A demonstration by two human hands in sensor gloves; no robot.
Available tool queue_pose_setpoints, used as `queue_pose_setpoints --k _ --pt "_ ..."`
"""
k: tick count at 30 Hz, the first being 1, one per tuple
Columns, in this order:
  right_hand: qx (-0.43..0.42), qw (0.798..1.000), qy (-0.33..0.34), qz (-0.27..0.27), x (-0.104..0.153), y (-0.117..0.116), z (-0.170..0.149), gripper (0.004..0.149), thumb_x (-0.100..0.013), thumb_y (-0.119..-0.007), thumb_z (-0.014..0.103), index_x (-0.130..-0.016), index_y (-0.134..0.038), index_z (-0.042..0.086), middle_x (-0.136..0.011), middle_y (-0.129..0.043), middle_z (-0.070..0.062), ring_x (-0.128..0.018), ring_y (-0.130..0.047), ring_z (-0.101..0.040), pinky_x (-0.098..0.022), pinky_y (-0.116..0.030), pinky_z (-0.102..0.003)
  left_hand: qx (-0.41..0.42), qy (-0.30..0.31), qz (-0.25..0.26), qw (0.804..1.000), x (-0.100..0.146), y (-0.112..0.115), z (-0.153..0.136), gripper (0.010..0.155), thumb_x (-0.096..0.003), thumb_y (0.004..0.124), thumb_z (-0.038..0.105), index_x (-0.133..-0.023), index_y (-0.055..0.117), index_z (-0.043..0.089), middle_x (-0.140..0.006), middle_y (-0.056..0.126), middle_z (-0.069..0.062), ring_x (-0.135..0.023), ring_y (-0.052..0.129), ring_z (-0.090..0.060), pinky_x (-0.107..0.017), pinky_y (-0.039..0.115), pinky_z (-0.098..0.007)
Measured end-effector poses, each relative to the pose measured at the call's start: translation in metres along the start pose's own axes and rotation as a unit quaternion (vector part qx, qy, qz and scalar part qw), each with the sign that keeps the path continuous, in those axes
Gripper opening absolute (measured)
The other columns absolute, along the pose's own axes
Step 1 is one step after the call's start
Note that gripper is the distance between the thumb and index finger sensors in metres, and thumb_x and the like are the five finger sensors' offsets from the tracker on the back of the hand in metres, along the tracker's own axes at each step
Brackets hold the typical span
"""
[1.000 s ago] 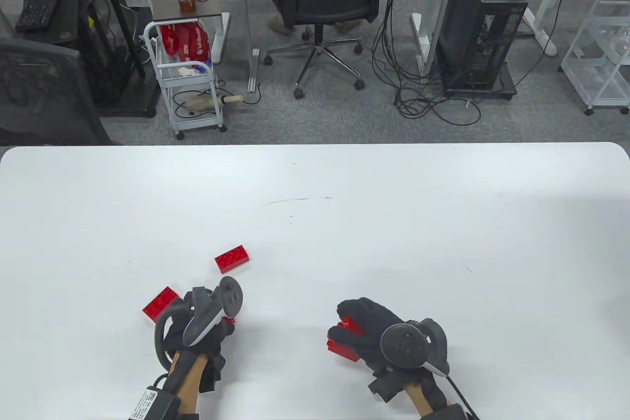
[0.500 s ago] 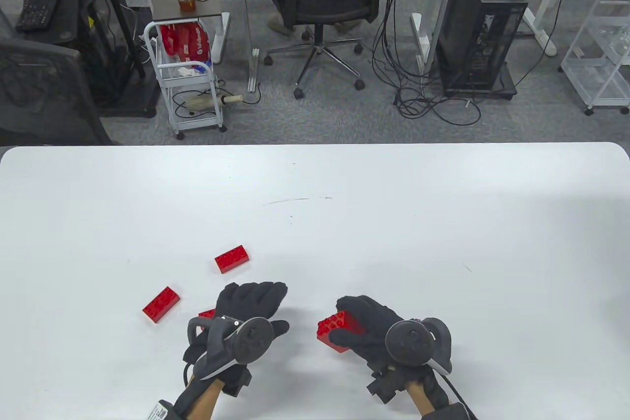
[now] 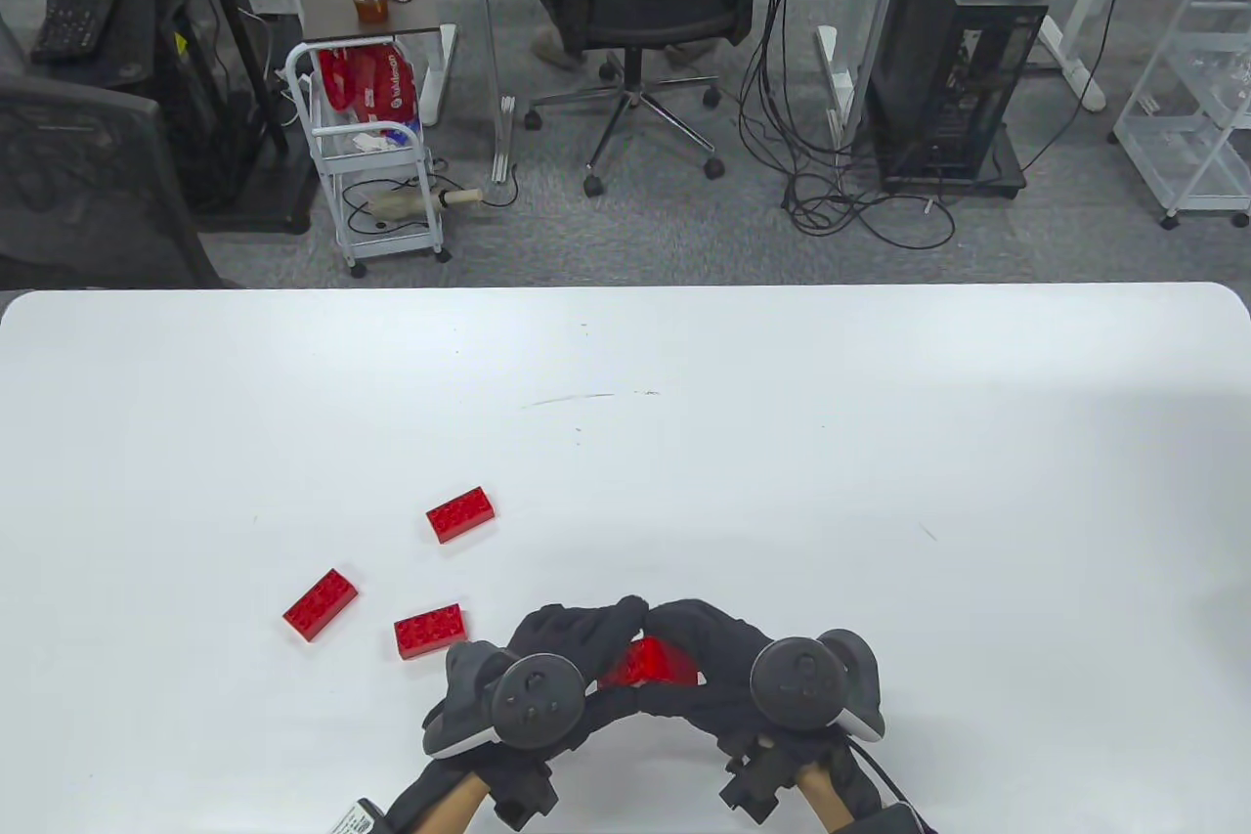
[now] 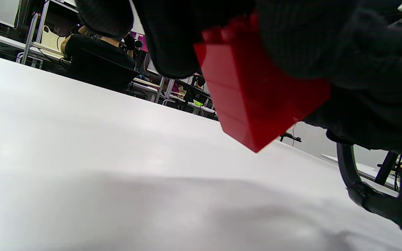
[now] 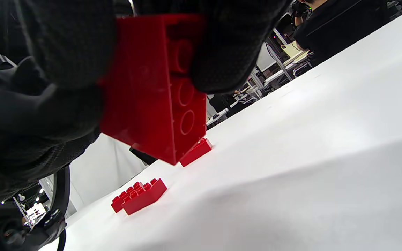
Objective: Separate stacked toy bricks from each other
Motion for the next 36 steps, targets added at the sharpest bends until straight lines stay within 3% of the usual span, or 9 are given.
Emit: queue_pose_setpoints --k 3,7,21,28,36 --pt "0.0 1.0 -0.001 0.005 0.0 -0.002 -0.001 0.068 -0.045 -0.082 0.049 -0.101 -0.062 0.018 -0.104 -0.073 -0.012 -0.087 -0.096 -0.028 -0.06 -0.092 -0.032 0.01 0.003 0.012 1.0 0.0 0.001 0.001 0.079 -0.0436 0.079 0.049 -0.112 0.054 0.018 -0.106 0.083 0.002 -0.093 0.091 -0.021 -0.077 0.067 -0.052" --pt "0.054 0.999 0.003 0.009 0.0 -0.008 0.004 0.067 -0.048 -0.076 0.052 -0.103 -0.058 0.02 -0.106 -0.073 -0.014 -0.089 -0.093 -0.035 -0.059 -0.087 -0.046 0.014 0.0 0.015 1.0 0.0 0.0 -0.002 0.077 -0.0428 0.081 0.047 -0.111 0.058 0.019 -0.105 0.083 0.003 -0.092 0.091 -0.022 -0.078 0.067 -0.052" --pt "0.058 0.998 0.0 0.004 0.0 -0.009 0.001 0.071 -0.049 -0.068 0.061 -0.102 -0.063 0.015 -0.097 -0.081 -0.014 -0.074 -0.1 -0.028 -0.051 -0.089 -0.043 -0.002 0.0 0.046 0.999 0.002 -0.005 -0.001 0.072 -0.0394 0.085 0.047 -0.107 0.066 0.029 -0.103 0.086 0.007 -0.09 0.094 -0.02 -0.077 0.068 -0.053" --pt "0.087 0.996 -0.002 -0.012 0.0 -0.006 0.003 0.071 -0.049 -0.063 0.065 -0.098 -0.068 0.014 -0.087 -0.085 -0.014 -0.063 -0.1 -0.025 -0.045 -0.09 -0.041 -0.046 -0.023 0.037 0.998 -0.001 0.0 0.01 0.075 -0.039 0.082 0.047 -0.108 0.064 0.025 -0.102 0.087 0.006 -0.086 0.098 -0.02 -0.075 0.071 -0.051" --pt "0.123 0.992 -0.001 -0.023 -0.001 -0.003 0.006 0.07 -0.05 -0.058 0.07 -0.091 -0.071 0.014 -0.076 -0.085 -0.014 -0.051 -0.098 -0.022 -0.038 -0.089 -0.04 -0.039 -0.039 0.036 0.998 -0.006 0.006 0.015 0.077 -0.0373 0.08 0.05 -0.106 0.065 0.02 -0.097 0.091 0.004 -0.08 0.104 -0.018 -0.074 0.075 -0.046"
Point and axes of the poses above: the tracker on the back of each hand, its own z axis roughly to the thumb side, its own x axis roughly from the fingertips to the wrist, y = z × x, the point moved 4 cm from there along -x, roughly from the wrist to the fingertips
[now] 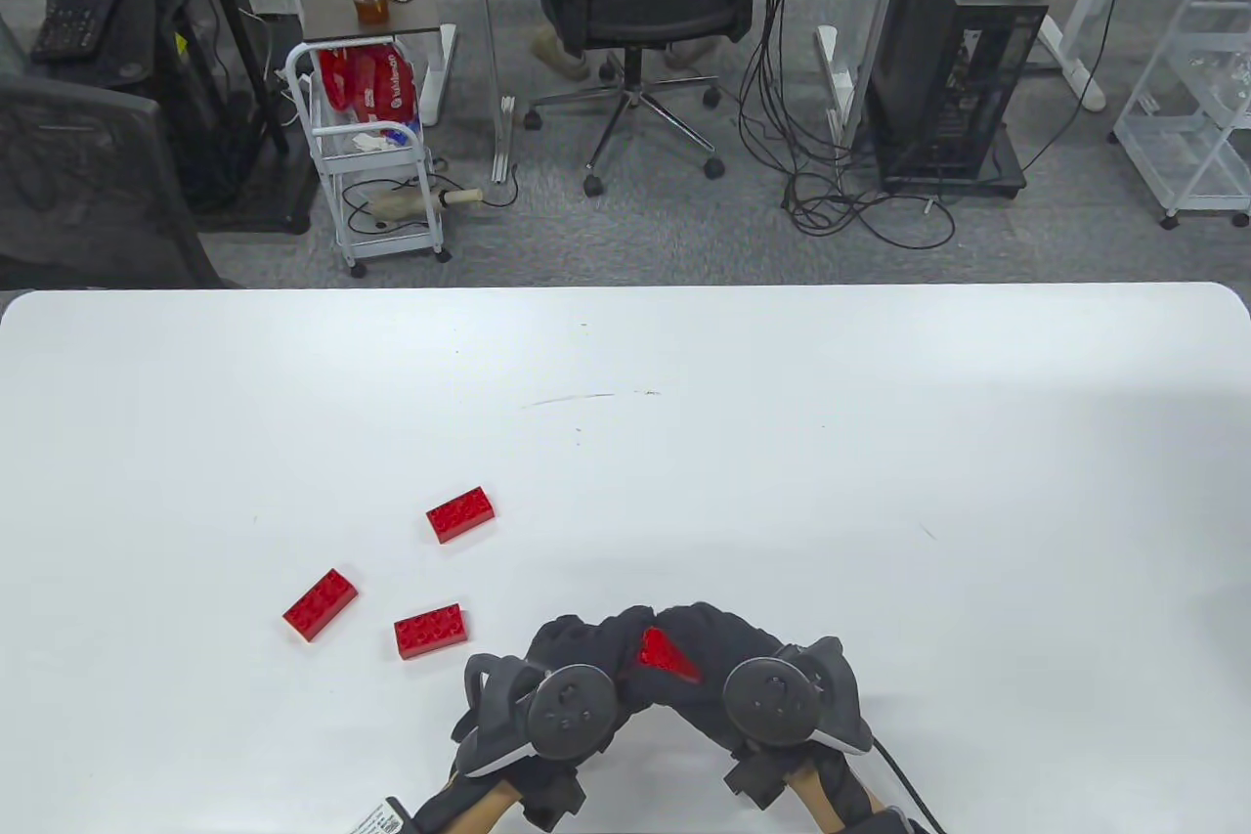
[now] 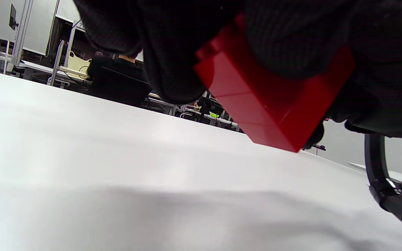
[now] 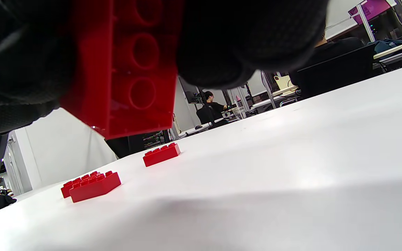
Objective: Separate stacked toy bricks from each other
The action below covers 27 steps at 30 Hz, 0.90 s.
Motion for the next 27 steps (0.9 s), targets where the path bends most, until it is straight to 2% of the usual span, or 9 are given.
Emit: queue_pose_setpoints --k 2,3,4,7,16,27 --pt "0.019 0.999 -0.019 -0.024 0.0 0.002 -0.003 0.068 -0.05 -0.057 0.07 -0.085 -0.076 0.016 -0.067 -0.089 -0.012 -0.043 -0.099 -0.018 -0.032 -0.09 -0.037 -0.024 -0.026 0.036 0.999 0.003 -0.004 0.0 0.076 -0.0364 0.082 0.052 -0.105 0.068 0.02 -0.094 0.093 0.003 -0.077 0.105 -0.016 -0.073 0.076 -0.044" --pt "0.019 1.0 -0.013 -0.021 -0.001 0.001 -0.003 0.068 -0.05 -0.057 0.071 -0.085 -0.076 0.016 -0.067 -0.089 -0.011 -0.042 -0.099 -0.018 -0.031 -0.09 -0.037 -0.05 -0.008 0.04 0.998 0.0 -0.006 0.004 0.076 -0.0363 0.082 0.052 -0.104 0.069 0.02 -0.093 0.094 0.003 -0.076 0.105 -0.016 -0.073 0.077 -0.044" --pt "0.016 1.0 -0.015 -0.014 -0.001 0.002 -0.004 0.068 -0.049 -0.057 0.07 -0.085 -0.076 0.016 -0.067 -0.089 -0.011 -0.043 -0.098 -0.018 -0.032 -0.09 -0.037 -0.051 -0.011 0.024 0.998 -0.001 -0.006 0.004 0.076 -0.0366 0.081 0.052 -0.105 0.068 0.02 -0.094 0.093 0.003 -0.076 0.105 -0.015 -0.073 0.077 -0.043" --pt "-0.001 1.0 -0.016 -0.013 -0.001 0.004 -0.007 0.067 -0.049 -0.058 0.07 -0.085 -0.077 0.016 -0.067 -0.089 -0.012 -0.042 -0.099 -0.019 -0.032 -0.09 -0.038 -0.009 -0.007 0.02 1.0 -0.004 -0.006 0.0 0.076 -0.0371 0.082 0.053 -0.104 0.07 0.02 -0.093 0.094 0.004 -0.075 0.106 -0.016 -0.073 0.077 -0.044" --pt "-0.007 1.0 -0.029 -0.006 -0.004 0.002 -0.015 0.067 -0.05 -0.056 0.07 -0.084 -0.078 0.017 -0.065 -0.09 -0.011 -0.041 -0.099 -0.018 -0.03 -0.09 -0.037 -0.017 -0.016 0.037 0.999 -0.009 -0.008 -0.003 0.075 -0.0359 0.082 0.058 -0.103 0.073 0.026 -0.09 0.098 0.006 -0.072 0.107 -0.015 -0.072 0.078 -0.044" --pt "-0.024 0.999 -0.046 0.001 -0.007 0.003 -0.024 0.066 -0.051 -0.056 0.069 -0.085 -0.078 0.016 -0.066 -0.09 -0.012 -0.041 -0.099 -0.019 -0.031 -0.09 -0.037 -0.013 -0.028 0.017 0.999 -0.022 -0.008 -0.007 0.074 -0.0345 0.083 0.06 -0.101 0.076 0.028 -0.089 0.099 0.008 -0.071 0.107 -0.015 -0.071 0.078 -0.044"
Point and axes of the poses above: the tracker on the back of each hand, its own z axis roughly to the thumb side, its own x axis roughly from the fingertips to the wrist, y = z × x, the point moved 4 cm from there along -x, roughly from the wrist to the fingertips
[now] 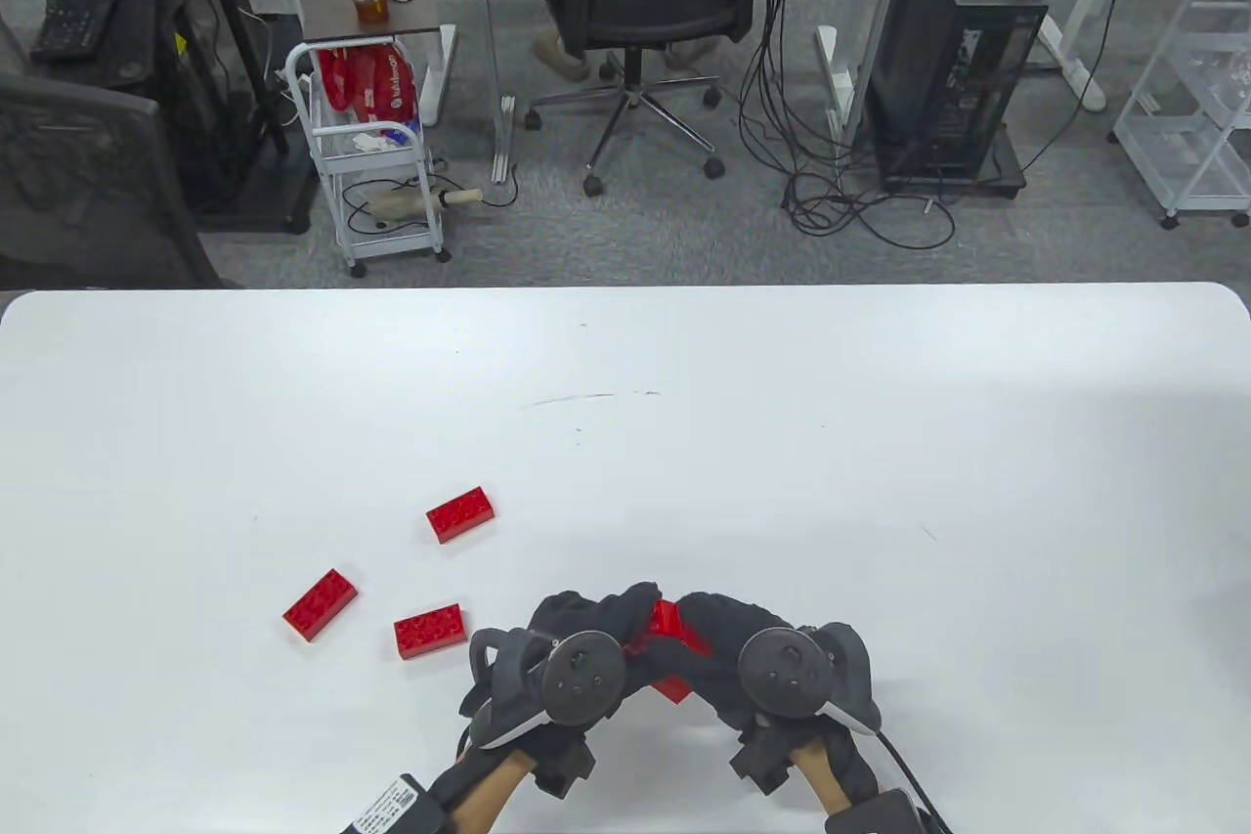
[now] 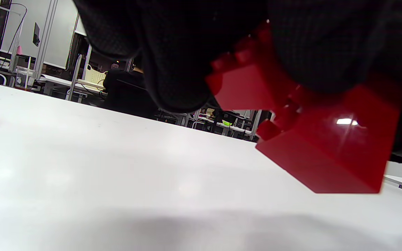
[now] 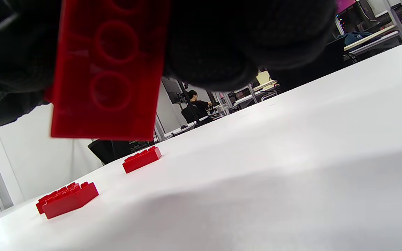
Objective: Separate stacked toy bricks from each other
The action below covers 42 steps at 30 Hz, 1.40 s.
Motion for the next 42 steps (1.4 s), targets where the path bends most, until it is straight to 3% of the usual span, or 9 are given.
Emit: queue_pose_setpoints --k 11,21,32,42 --pt "-0.036 0.999 -0.034 -0.013 -0.002 0.007 -0.016 0.062 -0.056 -0.057 0.067 -0.083 -0.08 0.016 -0.063 -0.091 -0.011 -0.039 -0.099 -0.018 -0.028 -0.09 -0.037 -0.025 -0.021 0.0 0.999 -0.023 -0.011 -0.003 0.073 -0.0338 0.083 0.06 -0.1 0.078 0.03 -0.088 0.099 0.008 -0.07 0.107 -0.015 -0.071 0.078 -0.044" --pt "-0.035 0.998 -0.042 -0.003 -0.001 0.008 -0.022 0.061 -0.056 -0.057 0.067 -0.083 -0.08 0.017 -0.063 -0.091 -0.011 -0.039 -0.099 -0.018 -0.029 -0.09 -0.036 -0.071 -0.087 -0.022 0.993 -0.068 -0.016 -0.019 0.071 -0.0364 0.083 0.058 -0.102 0.076 0.031 -0.093 0.096 0.007 -0.075 0.104 -0.018 -0.072 0.076 -0.046" --pt "-0.04 0.999 -0.037 0.002 -0.002 0.006 -0.021 0.061 -0.055 -0.057 0.068 -0.083 -0.079 0.018 -0.064 -0.091 -0.01 -0.04 -0.099 -0.017 -0.029 -0.09 -0.035 -0.122 -0.142 -0.074 0.98 -0.113 -0.001 -0.031 0.071 -0.0438 0.08 0.05 -0.11 0.064 0.028 -0.103 0.088 0.002 -0.084 0.098 -0.024 -0.075 0.072 -0.049" --pt "-0.058 0.997 -0.041 -0.012 -0.001 0.013 -0.028 0.061 -0.055 -0.058 0.068 -0.083 -0.08 0.018 -0.064 -0.091 -0.01 -0.039 -0.1 -0.017 -0.029 -0.09 -0.035 -0.166 -0.151 -0.088 0.97 -0.145 0.017 -0.034 0.07 -0.041 0.083 0.052 -0.107 0.07 0.03 -0.101 0.089 0.005 -0.082 0.099 -0.021 -0.074 0.073 -0.047"
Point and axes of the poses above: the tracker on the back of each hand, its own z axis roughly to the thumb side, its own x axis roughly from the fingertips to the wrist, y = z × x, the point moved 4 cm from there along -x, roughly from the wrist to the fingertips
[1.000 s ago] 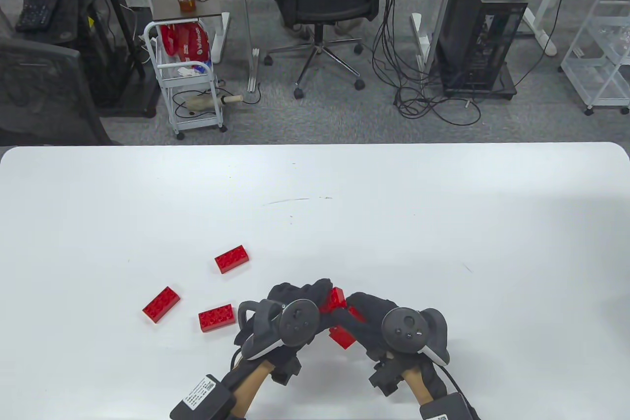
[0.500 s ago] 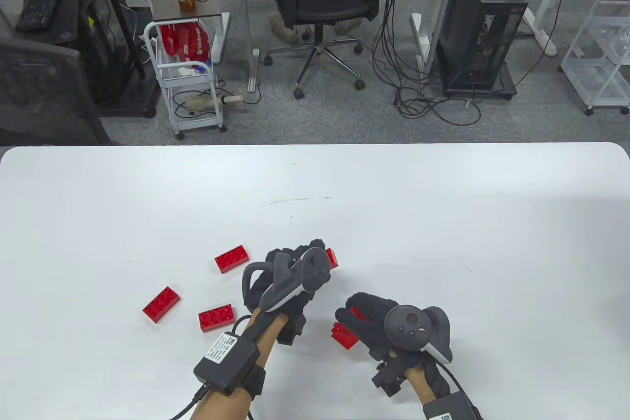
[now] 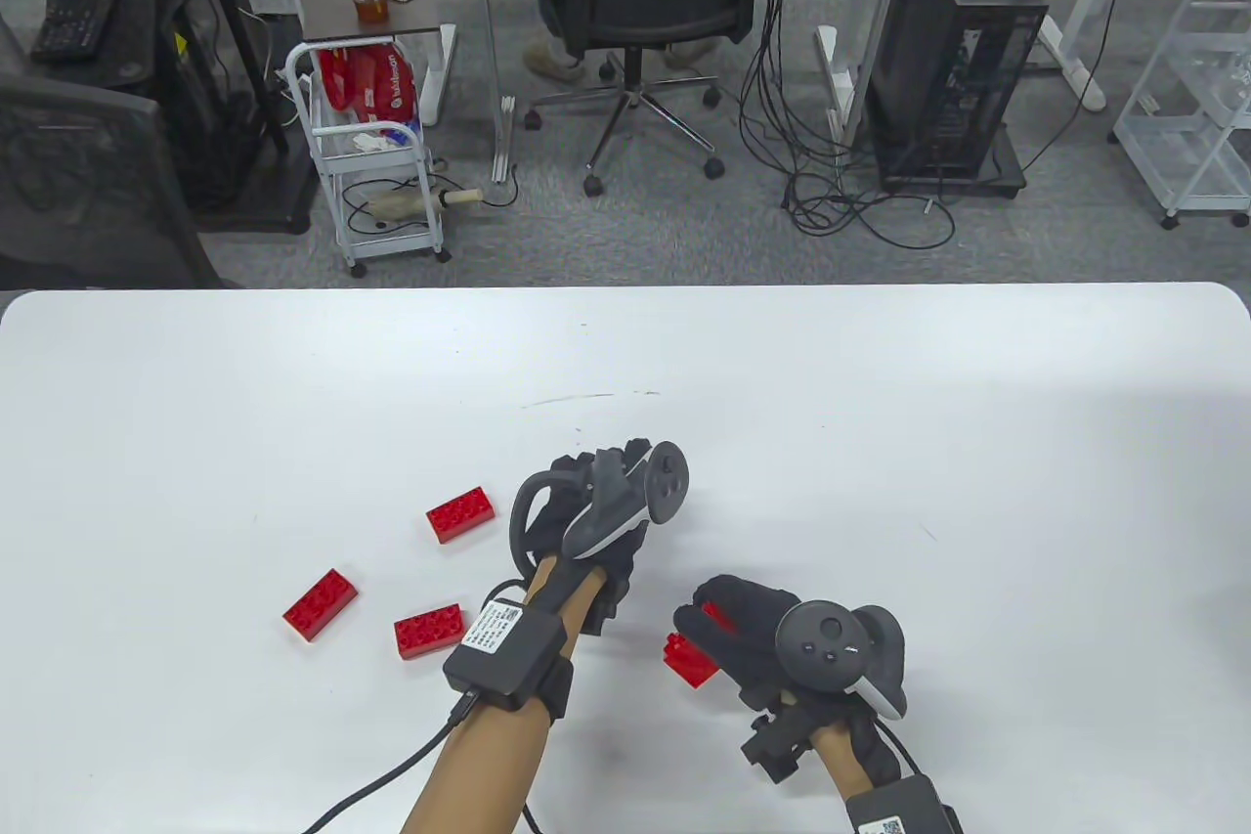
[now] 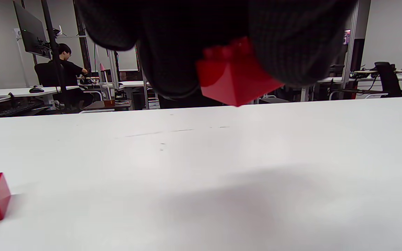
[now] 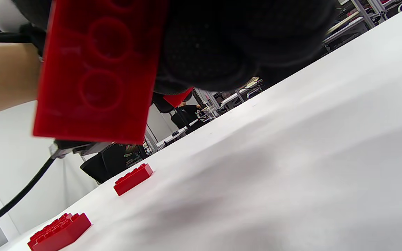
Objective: Separate stacked toy bricks from each other
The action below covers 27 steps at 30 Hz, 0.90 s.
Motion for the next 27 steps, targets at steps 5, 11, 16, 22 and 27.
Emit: queue_pose_setpoints --k 5,11,16,22,27 --pt "-0.009 1.0 0.005 -0.006 0.0 0.005 0.0 0.062 -0.054 -0.058 0.069 -0.083 -0.08 0.019 -0.064 -0.091 -0.009 -0.039 -0.099 -0.017 -0.029 -0.09 -0.035 -0.014 -0.007 -0.017 1.0 -0.016 0.011 0.001 0.069 -0.0402 0.084 0.052 -0.105 0.072 0.031 -0.101 0.09 0.005 -0.081 0.1 -0.021 -0.074 0.074 -0.046" --pt "-0.015 1.0 0.004 -0.011 0.001 0.008 -0.002 0.062 -0.054 -0.058 0.069 -0.083 -0.08 0.019 -0.064 -0.091 -0.01 -0.039 -0.1 -0.017 -0.029 -0.09 -0.035 -0.029 -0.018 -0.041 0.999 -0.029 0.022 0.003 0.068 -0.0393 0.085 0.053 -0.104 0.074 0.032 -0.101 0.089 0.005 -0.081 0.1 -0.02 -0.074 0.074 -0.046" --pt "-0.023 1.0 0.002 -0.018 0.001 0.011 -0.004 0.061 -0.054 -0.058 0.069 -0.083 -0.08 0.019 -0.064 -0.092 -0.01 -0.039 -0.1 -0.017 -0.029 -0.09 -0.035 -0.037 -0.02 -0.057 0.997 -0.035 0.032 0.005 0.068 -0.0384 0.086 0.053 -0.102 0.076 0.032 -0.099 0.09 0.005 -0.081 0.101 -0.019 -0.074 0.075 -0.046" --pt "-0.026 1.0 0.002 -0.015 0.002 0.011 -0.004 0.061 -0.054 -0.058 0.069 -0.083 -0.08 0.019 -0.064 -0.091 -0.009 -0.039 -0.1 -0.017 -0.029 -0.09 -0.035 -0.046 -0.011 -0.065 0.997 -0.037 0.041 0.01 0.068 -0.0363 0.088 0.053 -0.1 0.078 0.033 -0.097 0.093 0.006 -0.08 0.102 -0.019 -0.073 0.076 -0.045" --pt "-0.027 1.0 0.001 -0.015 0.002 0.012 -0.004 0.062 -0.054 -0.058 0.069 -0.083 -0.08 0.019 -0.064 -0.091 -0.009 -0.039 -0.1 -0.017 -0.029 -0.09 -0.035 -0.055 -0.006 -0.075 0.996 -0.038 0.048 0.014 0.067 -0.0346 0.089 0.053 -0.098 0.081 0.034 -0.095 0.095 0.007 -0.079 0.104 -0.017 -0.073 0.077 -0.043"
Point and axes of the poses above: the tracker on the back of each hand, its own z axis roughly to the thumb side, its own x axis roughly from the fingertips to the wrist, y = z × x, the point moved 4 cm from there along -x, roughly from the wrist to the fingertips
